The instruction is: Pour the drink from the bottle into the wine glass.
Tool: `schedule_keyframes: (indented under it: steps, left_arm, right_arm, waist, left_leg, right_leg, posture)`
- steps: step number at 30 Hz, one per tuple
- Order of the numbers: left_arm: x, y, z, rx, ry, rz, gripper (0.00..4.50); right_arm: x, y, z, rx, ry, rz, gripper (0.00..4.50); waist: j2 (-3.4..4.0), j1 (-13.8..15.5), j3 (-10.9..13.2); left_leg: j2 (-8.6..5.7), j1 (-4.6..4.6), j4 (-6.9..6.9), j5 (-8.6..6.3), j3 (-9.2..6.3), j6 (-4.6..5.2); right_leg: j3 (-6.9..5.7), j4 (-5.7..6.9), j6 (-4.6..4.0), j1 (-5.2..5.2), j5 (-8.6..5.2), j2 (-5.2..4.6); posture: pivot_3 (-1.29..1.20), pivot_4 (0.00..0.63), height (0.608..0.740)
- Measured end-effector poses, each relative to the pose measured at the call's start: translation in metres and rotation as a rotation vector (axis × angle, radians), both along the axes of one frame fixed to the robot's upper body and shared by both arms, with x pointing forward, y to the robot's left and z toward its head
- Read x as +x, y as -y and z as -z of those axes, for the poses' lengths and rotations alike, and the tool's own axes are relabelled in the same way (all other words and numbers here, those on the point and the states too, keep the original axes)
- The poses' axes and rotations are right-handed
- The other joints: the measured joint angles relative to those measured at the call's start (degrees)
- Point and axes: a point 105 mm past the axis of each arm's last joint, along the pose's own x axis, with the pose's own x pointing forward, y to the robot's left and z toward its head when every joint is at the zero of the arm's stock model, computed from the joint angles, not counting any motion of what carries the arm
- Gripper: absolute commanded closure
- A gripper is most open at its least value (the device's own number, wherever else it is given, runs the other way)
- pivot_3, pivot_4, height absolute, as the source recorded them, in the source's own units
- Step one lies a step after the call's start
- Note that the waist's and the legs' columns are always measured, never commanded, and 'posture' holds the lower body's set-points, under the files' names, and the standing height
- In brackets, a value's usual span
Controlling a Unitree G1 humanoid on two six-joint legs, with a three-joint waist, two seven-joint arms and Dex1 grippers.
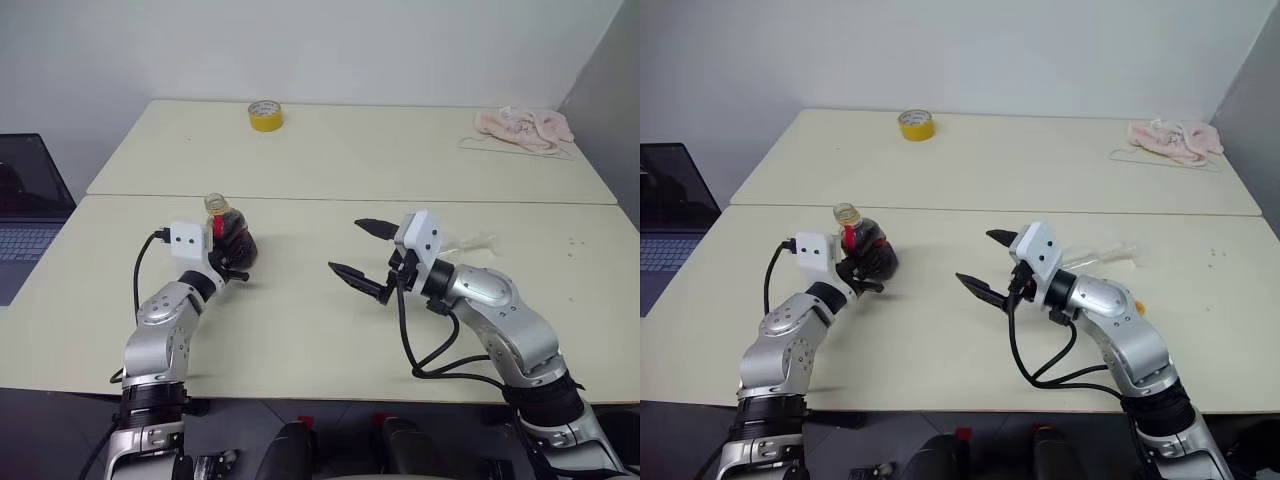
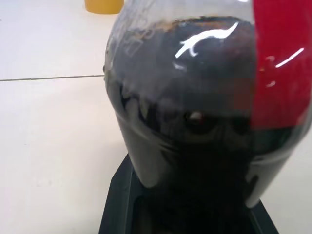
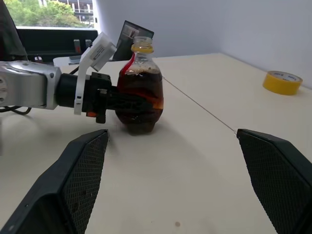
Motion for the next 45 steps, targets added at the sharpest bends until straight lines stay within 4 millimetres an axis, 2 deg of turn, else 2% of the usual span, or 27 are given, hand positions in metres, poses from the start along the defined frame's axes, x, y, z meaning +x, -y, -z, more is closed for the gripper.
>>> schedule_keyframes:
  steps: [4, 5, 13, 15, 27, 33, 37, 40, 42, 45]
  left_arm:
    - [0.002, 0.001, 0.000, -0.004, 0.003, 0.015, 3.86]
    - [0.002, 0.001, 0.000, -0.004, 0.003, 0.016, 3.14]
    - [0.002, -0.002, -0.003, 0.042, 0.020, 0.018, 0.51]
    - [0.001, -0.002, -0.002, 0.046, 0.019, 0.015, 0.02]
    - [-0.019, -0.003, 0.004, 0.069, 0.016, 0.001, 0.02]
    - [-0.048, -0.008, 0.021, 0.114, -0.041, -0.015, 0.02]
    - [-0.069, -0.009, 0.029, 0.132, -0.086, -0.020, 0.02]
    - [-0.086, -0.002, 0.032, 0.160, -0.116, 0.020, 0.02]
    - [-0.091, 0.013, 0.031, 0.163, -0.126, 0.091, 0.02]
    - [-0.097, 0.055, 0.023, 0.162, -0.120, 0.279, 0.02]
  right_arm:
    - [-0.004, -0.005, 0.006, -0.017, -0.030, -0.029, 0.00]
    - [-0.005, -0.006, 0.007, -0.021, -0.039, -0.037, 0.00]
    - [-0.006, -0.006, 0.011, -0.029, -0.067, -0.039, 0.00]
    - [-0.006, -0.007, 0.011, -0.029, -0.066, -0.040, 0.00]
    - [-0.014, -0.007, 0.009, -0.051, -0.052, -0.081, 0.00]
    - [-0.022, 0.004, 0.015, -0.082, -0.068, -0.090, 0.00]
    - [-0.024, 0.020, 0.014, -0.079, -0.050, -0.050, 0.00]
    - [-0.024, 0.043, 0.023, -0.102, -0.020, 0.047, 0.00]
    - [-0.019, 0.059, 0.025, -0.140, 0.041, 0.135, 0.00]
    - [-0.004, 0.097, 0.035, -0.242, 0.133, 0.320, 0.00]
  waist:
    - [0.00, -0.11, 0.00]
    - [0.00, -0.12, 0.00]
    - [0.00, -0.28, 0.00]
    - [0.00, -0.29, 0.00]
    - [0.00, -0.29, -0.01]
    - [0.00, -0.35, 0.00]
    - [0.00, -0.29, -0.01]
    - [-0.01, -0.06, -0.01]
    - [-0.01, 0.23, -0.01]
    - [-0.04, 0.63, -0.03]
  left_leg:
    - [0.00, 0.00, 0.01, 0.00, 0.00, 0.00]
    - [0.00, 0.00, 0.00, 0.00, 0.00, 0.00]
    - [0.00, 0.01, 0.00, 0.00, 0.00, 0.00]
    - [0.00, 0.00, 0.00, 0.00, 0.00, 0.00]
    - [0.01, 0.00, -0.02, -0.01, 0.00, 0.01]
    - [0.02, 0.01, -0.05, -0.11, 0.02, 0.20]
    - [0.05, 0.02, -0.05, -0.13, -0.01, 0.23]
    - [0.01, 0.03, -0.03, -0.13, 0.02, 0.23]
    - [0.00, 0.08, -0.01, -0.14, 0.03, 0.24]
    - [-0.02, 0.14, -0.01, -0.13, 0.08, 0.22]
  right_leg:
    - [0.01, 0.00, 0.00, 0.00, 0.00, 0.00]
    - [0.01, 0.00, 0.00, 0.00, 0.00, 0.00]
    - [0.02, 0.01, 0.00, -0.01, 0.00, 0.00]
    - [0.02, 0.01, 0.00, -0.01, 0.00, 0.00]
    - [0.02, 0.00, 0.00, -0.01, 0.00, 0.00]
    - [0.07, -0.02, 0.00, -0.01, 0.00, -0.01]
    - [0.03, -0.02, 0.00, 0.03, 0.00, 0.00]
    - [0.06, -0.07, 0.01, 0.10, 0.00, -0.03]
    - [0.05, -0.07, 0.01, 0.16, -0.01, -0.03]
    - [0.07, -0.06, 0.02, 0.21, -0.01, -0.02]
  posture:
    - [0.00, 0.150, 0.740]
    - [0.00, 0.150, 0.740]
    - [0.00, 0.150, 0.740]
    - [0.00, 0.150, 0.740]
    - [0.00, 0.150, 0.740]
    - [0.00, 0.150, 0.740]
    - [0.00, 0.150, 0.740]
    - [0.00, 0.150, 0.740]
    - [0.00, 0.150, 0.740]
    - [0.00, 0.150, 0.740]
